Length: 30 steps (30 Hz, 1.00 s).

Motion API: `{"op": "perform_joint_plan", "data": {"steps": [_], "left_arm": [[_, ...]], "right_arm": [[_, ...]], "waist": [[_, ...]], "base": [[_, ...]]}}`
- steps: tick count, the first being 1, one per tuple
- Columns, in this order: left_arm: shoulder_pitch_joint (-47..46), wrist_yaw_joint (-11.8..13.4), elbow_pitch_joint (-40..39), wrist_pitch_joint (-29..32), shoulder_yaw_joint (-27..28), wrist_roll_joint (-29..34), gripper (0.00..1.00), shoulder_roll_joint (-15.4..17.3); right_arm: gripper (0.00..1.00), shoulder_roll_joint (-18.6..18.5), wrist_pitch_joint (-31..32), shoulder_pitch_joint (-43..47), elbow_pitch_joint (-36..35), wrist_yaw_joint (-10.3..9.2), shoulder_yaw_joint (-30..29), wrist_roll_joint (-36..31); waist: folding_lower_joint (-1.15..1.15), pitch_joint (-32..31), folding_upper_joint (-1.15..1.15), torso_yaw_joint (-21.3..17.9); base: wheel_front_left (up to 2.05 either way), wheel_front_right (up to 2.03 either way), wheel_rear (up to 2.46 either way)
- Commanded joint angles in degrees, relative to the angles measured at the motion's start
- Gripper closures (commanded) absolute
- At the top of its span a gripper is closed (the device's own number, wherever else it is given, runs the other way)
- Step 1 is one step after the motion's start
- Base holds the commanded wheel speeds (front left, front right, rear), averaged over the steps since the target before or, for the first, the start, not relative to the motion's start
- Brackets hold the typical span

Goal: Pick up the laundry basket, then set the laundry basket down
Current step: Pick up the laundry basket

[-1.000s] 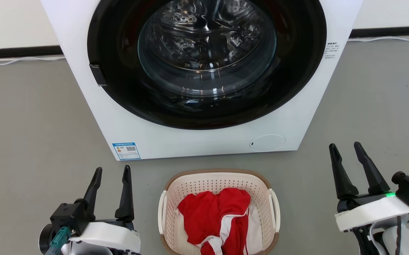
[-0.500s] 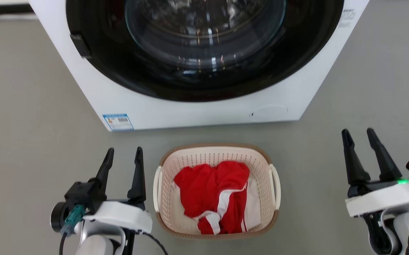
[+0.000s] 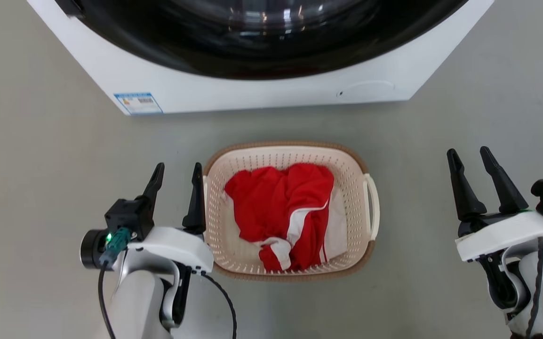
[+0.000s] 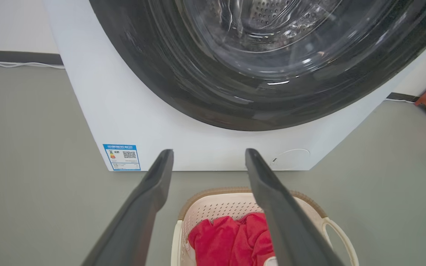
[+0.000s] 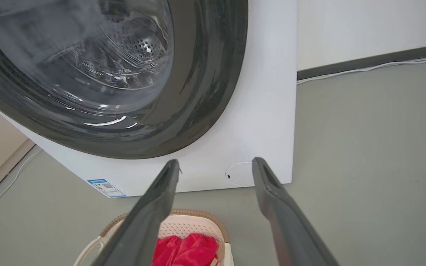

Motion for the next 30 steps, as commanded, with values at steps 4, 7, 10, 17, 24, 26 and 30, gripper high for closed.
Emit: {"op": "perform_joint_plan", "data": {"steps": [4,7,10,17,24,26,30], "left_arm": [[-3.80,0.57,1.78,-0.29,0.74,-1.08,0.00,0.58],[-5.85,0.40,4.65,-0.29,0.09,-1.29,0.00,0.58],[-8.00,0.13,7.72,-0.29,-0.48,-1.81,0.00,0.58],[-13.84,-0.65,17.04,-0.29,-3.47,-2.02,0.00,0.58],[-20.00,-1.16,25.15,-0.29,-6.42,-5.45,0.00,0.58],[-20.93,-1.26,26.27,-0.29,-7.06,-5.97,0.00,0.58],[-24.48,-1.14,30.28,-0.29,-9.61,-8.38,0.00,0.58]], "right_arm": [[0.00,-1.64,-0.60,-1.63,2.24,0.36,2.56,1.39],[0.00,-2.04,-0.60,-3.09,4.53,0.36,3.85,2.45],[0.00,-2.50,-0.60,-4.69,6.78,0.36,5.61,3.63],[0.00,-3.39,-0.60,-8.56,12.54,0.36,9.83,6.26],[0.00,-3.75,-0.60,-12.85,17.11,0.36,14.26,9.31],[0.00,-3.86,-0.60,-13.53,17.49,0.36,14.88,9.70],[0.00,-4.17,-0.60,-16.32,20.13,0.36,18.09,11.55]], "waist": [[0.00,3.74,0.00,0.69],[0.00,5.76,0.00,1.08],[0.00,7.84,0.00,1.43],[0.00,12.69,0.00,2.51],[0.00,18.21,0.00,4.09],[0.00,19.03,0.00,4.36],[0.00,22.11,0.00,5.05]], "base": [[0.00,0.00,0.00],[0.00,0.00,0.00],[0.00,0.00,0.00],[0.00,0.00,0.00],[0.00,0.00,0.00],[0.00,0.00,0.00],[0.00,0.00,0.00]]}}
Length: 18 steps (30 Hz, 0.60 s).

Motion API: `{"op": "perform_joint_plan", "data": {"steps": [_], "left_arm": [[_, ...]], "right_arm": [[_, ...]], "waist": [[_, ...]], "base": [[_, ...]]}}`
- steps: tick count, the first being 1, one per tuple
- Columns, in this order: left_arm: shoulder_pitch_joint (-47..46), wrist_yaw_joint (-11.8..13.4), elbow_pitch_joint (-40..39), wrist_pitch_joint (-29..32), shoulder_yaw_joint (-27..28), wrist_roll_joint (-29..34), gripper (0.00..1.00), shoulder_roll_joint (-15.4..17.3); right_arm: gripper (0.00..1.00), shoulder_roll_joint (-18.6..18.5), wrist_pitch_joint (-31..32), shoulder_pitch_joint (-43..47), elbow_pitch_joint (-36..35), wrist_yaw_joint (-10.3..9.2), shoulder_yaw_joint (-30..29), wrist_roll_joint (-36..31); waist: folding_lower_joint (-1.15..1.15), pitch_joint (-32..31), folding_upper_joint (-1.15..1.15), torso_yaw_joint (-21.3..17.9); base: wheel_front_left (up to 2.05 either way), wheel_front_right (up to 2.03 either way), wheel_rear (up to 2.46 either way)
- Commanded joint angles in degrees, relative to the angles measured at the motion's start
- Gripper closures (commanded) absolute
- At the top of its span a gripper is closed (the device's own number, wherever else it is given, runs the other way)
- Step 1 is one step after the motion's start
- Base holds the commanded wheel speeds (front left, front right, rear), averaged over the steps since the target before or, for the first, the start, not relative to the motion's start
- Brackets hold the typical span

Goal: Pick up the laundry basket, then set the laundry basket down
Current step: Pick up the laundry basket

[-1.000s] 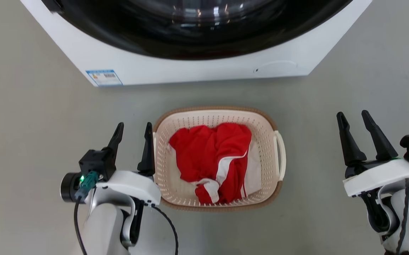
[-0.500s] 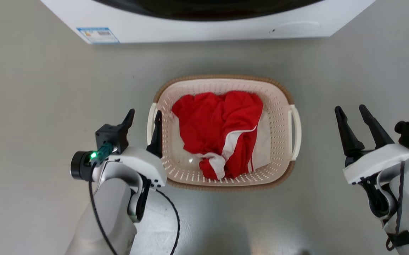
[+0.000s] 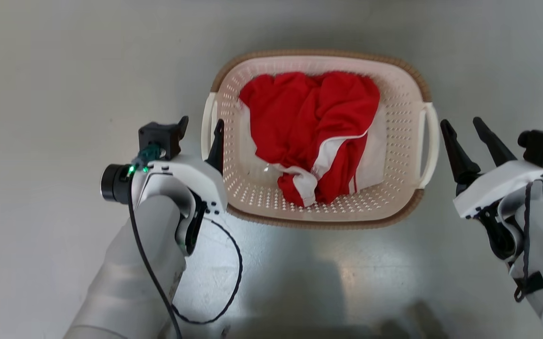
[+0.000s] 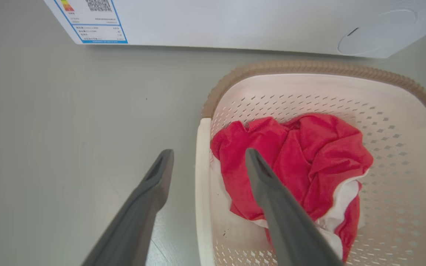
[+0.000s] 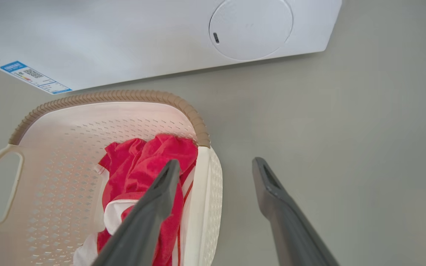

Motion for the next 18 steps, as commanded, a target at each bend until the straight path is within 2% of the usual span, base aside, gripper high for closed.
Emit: {"op": "perform_joint_plan", "data": {"steps": [1,10,18], "left_arm": [[-0.77,0.01,0.57,-0.28,0.52,-1.23,0.00,1.03],[-6.51,-0.35,8.54,-0.28,-5.23,-7.80,0.00,1.03],[-9.65,-0.82,10.07,-0.28,-11.31,-13.66,0.00,1.03]], "right_arm": [[0.00,-0.80,-0.60,0.92,0.38,0.36,1.98,0.75],[0.00,-1.23,-0.60,-3.96,4.57,0.36,9.75,4.61],[0.00,-2.09,-0.60,-8.10,8.84,0.36,17.42,9.49]], "waist": [[0.00,2.40,0.00,0.90],[0.00,7.11,0.00,1.48],[0.00,9.35,0.00,2.47]], "base": [[0.00,0.00,0.00],[0.00,0.00,0.00],[0.00,0.00,0.00]]}}
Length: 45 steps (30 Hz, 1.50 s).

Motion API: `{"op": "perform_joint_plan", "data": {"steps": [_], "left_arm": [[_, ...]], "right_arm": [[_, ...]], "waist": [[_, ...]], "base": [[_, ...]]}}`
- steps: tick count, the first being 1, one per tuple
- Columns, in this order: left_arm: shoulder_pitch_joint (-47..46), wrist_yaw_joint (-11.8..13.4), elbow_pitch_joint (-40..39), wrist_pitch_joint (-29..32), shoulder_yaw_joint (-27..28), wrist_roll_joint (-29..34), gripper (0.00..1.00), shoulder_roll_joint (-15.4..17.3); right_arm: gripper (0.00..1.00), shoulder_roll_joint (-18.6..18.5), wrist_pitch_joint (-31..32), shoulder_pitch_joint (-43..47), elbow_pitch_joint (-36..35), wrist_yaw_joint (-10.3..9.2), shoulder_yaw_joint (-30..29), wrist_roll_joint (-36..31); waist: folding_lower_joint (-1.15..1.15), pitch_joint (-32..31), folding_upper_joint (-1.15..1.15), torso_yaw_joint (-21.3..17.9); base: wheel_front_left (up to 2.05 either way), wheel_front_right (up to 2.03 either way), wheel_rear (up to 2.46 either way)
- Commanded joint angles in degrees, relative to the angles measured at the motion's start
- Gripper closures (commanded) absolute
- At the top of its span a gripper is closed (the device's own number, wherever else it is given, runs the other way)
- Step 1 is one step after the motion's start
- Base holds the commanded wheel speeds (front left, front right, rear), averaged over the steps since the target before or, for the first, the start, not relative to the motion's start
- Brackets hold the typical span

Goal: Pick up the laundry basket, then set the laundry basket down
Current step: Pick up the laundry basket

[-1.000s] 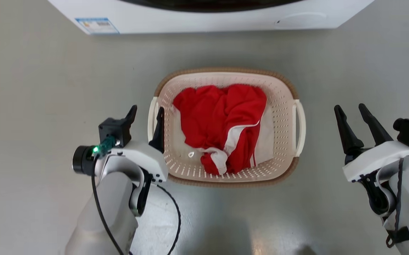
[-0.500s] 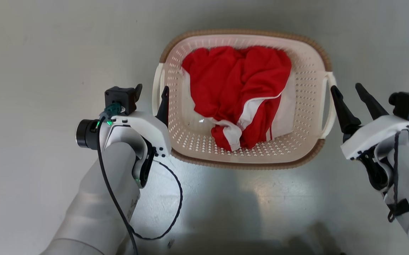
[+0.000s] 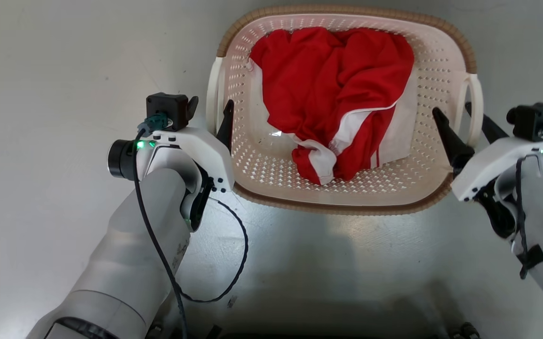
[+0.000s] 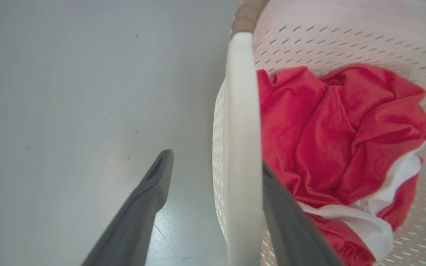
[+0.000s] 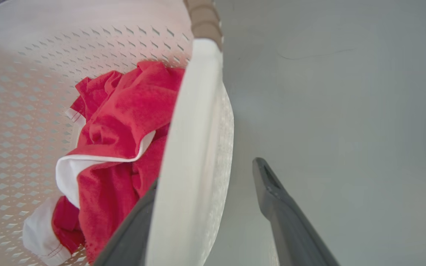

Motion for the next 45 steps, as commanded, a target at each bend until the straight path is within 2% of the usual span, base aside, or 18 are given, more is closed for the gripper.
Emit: {"op": "perform_joint_plan", "data": {"steps": [1,3,4,5,6,7,8,15,23,30,35,45], "left_arm": [[0.35,0.07,-0.04,-0.28,-0.06,-1.23,0.00,1.22],[-0.18,0.33,0.09,-0.28,-1.23,-2.57,0.00,1.22],[-0.41,0.47,0.13,-0.28,-1.78,-3.14,0.04,1.22],[-0.62,0.59,0.15,-0.28,-2.28,-3.67,0.16,1.22],[-0.82,0.70,0.16,-0.28,-2.74,-4.13,0.51,1.22],[-0.99,0.75,0.17,-0.28,-3.18,-4.54,0.67,1.22],[-1.15,0.79,0.21,-0.28,-3.55,-4.89,1.00,1.22],[-1.62,0.70,1.22,-0.28,-5.48,-7.07,1.00,1.22],[-0.27,0.39,3.07,-0.28,-7.47,-9.48,1.00,1.22],[2.34,-1.56,5.56,0.81,-11.02,-13.56,1.00,1.22],[5.23,-3.20,7.91,2.73,-12.68,-16.95,1.00,1.22],[11.65,-5.71,10.80,6.31,-14.94,-20.15,1.00,1.22]], "right_arm": [[0.00,-0.77,-0.60,1.71,0.33,0.22,1.59,1.12],[0.00,-0.98,-0.60,0.92,0.61,0.22,2.80,1.97],[0.03,-1.10,-0.60,0.59,0.72,0.22,3.31,2.36],[0.34,-1.21,-0.60,0.29,0.81,0.22,3.77,2.72],[0.55,-1.32,-0.60,0.01,0.89,0.22,4.18,3.04],[0.68,-1.40,-0.60,-0.26,0.92,0.22,4.51,3.32],[0.99,-1.45,-0.60,-0.50,0.92,0.22,4.77,3.56],[1.00,-1.39,-0.60,-0.93,1.02,0.22,5.57,4.47],[1.00,-0.13,-0.60,0.70,1.28,0.22,6.22,5.23],[1.00,1.25,-0.34,2.59,3.04,0.22,10.90,10.13],[1.00,2.85,2.90,3.84,3.97,0.22,15.04,15.32],[1.00,6.23,8.08,7.61,6.38,0.22,20.38,21.25]], "waist": [[0.00,0.40,0.00,0.22],[0.00,0.72,0.00,0.31],[0.00,0.84,0.00,0.34],[0.00,0.92,0.00,0.35],[0.00,0.98,0.00,0.36],[0.00,1.01,0.00,0.36],[0.00,1.01,0.00,0.33],[0.00,-0.07,0.00,-0.06],[0.00,-5.13,0.00,-0.74],[0.00,-13.71,0.00,-1.99],[0.00,-21.86,0.00,-3.35],[0.00,-35.45,0.00,-4.79]], "base": [[0.00,0.00,0.00],[0.00,0.00,0.00],[0.00,0.00,0.00],[0.00,0.00,0.00],[0.00,0.00,0.00],[0.00,0.00,0.00],[0.00,0.00,0.00],[0.00,0.00,0.00],[0.00,0.00,0.00],[0.00,0.00,0.00],[0.00,0.00,0.00],[0.00,0.00,0.00]]}}
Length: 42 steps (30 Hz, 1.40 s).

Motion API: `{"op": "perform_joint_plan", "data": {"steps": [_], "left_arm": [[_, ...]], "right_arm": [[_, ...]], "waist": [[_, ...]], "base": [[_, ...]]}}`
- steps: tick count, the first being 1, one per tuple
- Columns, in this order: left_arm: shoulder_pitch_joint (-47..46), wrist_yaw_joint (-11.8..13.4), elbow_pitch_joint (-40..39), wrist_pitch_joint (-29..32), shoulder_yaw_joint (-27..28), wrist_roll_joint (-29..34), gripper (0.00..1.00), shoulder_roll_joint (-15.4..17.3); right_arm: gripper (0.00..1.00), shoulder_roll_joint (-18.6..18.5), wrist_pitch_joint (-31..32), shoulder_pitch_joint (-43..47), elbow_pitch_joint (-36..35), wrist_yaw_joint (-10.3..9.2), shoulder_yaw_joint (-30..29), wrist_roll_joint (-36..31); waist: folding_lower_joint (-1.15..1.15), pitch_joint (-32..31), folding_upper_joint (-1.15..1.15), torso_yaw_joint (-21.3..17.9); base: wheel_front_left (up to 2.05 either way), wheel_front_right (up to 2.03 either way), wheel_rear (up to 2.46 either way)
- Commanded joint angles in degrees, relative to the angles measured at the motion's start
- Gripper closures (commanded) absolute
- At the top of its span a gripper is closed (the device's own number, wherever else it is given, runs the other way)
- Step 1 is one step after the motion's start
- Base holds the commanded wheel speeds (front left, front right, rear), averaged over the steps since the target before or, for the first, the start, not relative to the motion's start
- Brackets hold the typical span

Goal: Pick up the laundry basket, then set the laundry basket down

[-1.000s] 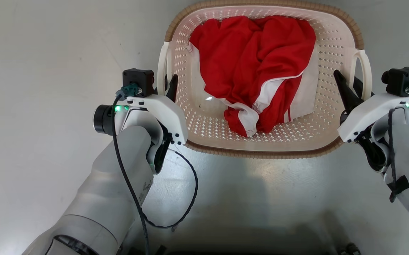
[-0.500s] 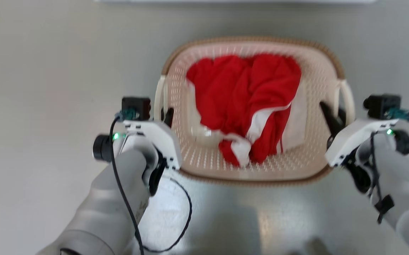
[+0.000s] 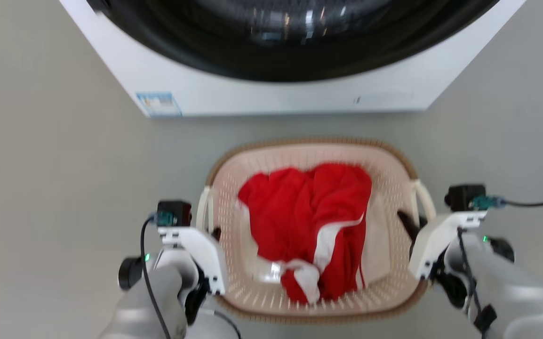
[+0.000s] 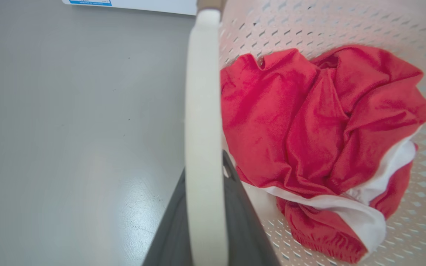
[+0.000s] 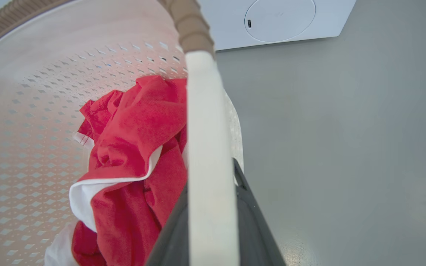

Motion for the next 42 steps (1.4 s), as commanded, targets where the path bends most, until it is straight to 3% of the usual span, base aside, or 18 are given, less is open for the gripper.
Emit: {"op": "perform_joint_plan", "data": {"steps": [1,8,20,42], "left_arm": [[0.68,-0.74,0.04,0.10,0.58,-0.10,1.00,1.96],[4.50,-2.09,1.35,4.02,-0.22,-1.27,1.00,2.02],[7.50,-3.00,1.92,11.86,-0.66,-3.07,1.00,2.55],[8.34,-3.42,2.04,15.45,-1.21,-4.88,1.00,2.86]], "right_arm": [[1.00,-0.12,0.45,2.35,-0.29,0.95,0.97,0.59],[1.00,2.19,3.49,6.02,1.42,0.95,3.48,3.90],[1.00,3.48,10.20,7.26,1.06,0.95,5.11,7.90],[1.00,3.53,13.94,7.65,1.31,0.95,6.26,10.38]], "waist": [[0.00,-5.55,0.00,-0.94],[0.00,-13.33,0.00,-1.30],[0.00,-18.44,0.00,-2.09],[0.00,-19.50,0.00,-2.32]], "base": [[0.00,0.00,0.00],[0.00,0.00,0.00],[0.00,0.00,0.00],[0.00,0.00,0.00]]}}
